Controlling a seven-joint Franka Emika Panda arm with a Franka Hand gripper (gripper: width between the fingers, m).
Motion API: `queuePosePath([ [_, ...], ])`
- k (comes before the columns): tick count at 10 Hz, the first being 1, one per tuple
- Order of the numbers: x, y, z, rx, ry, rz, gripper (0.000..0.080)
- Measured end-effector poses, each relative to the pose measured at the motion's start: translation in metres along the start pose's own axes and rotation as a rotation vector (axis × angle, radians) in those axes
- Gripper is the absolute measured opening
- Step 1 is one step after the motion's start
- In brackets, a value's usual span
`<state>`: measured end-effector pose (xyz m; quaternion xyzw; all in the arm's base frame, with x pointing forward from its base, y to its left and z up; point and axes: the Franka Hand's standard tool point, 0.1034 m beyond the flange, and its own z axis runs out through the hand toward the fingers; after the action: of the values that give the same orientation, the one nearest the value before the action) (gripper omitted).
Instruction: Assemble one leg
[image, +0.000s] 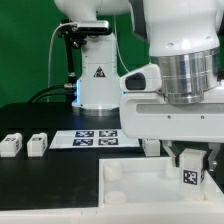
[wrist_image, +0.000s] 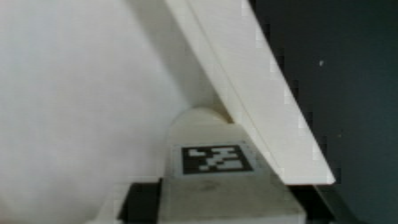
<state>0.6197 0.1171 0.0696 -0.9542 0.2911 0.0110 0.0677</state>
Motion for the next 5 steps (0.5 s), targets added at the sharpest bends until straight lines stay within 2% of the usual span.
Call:
queuePosePath([
  [2,0.0011,-0.0032,-0.0035,0.007,-0.022,0.377,0.0296],
  [4,0.0047,-0.0028,-0.0035,0.037,-0.054,0.714,0.0296],
  [5,0.0055,-0.0028,-0.0036,0.043,-0.065,0.833,0.0295],
])
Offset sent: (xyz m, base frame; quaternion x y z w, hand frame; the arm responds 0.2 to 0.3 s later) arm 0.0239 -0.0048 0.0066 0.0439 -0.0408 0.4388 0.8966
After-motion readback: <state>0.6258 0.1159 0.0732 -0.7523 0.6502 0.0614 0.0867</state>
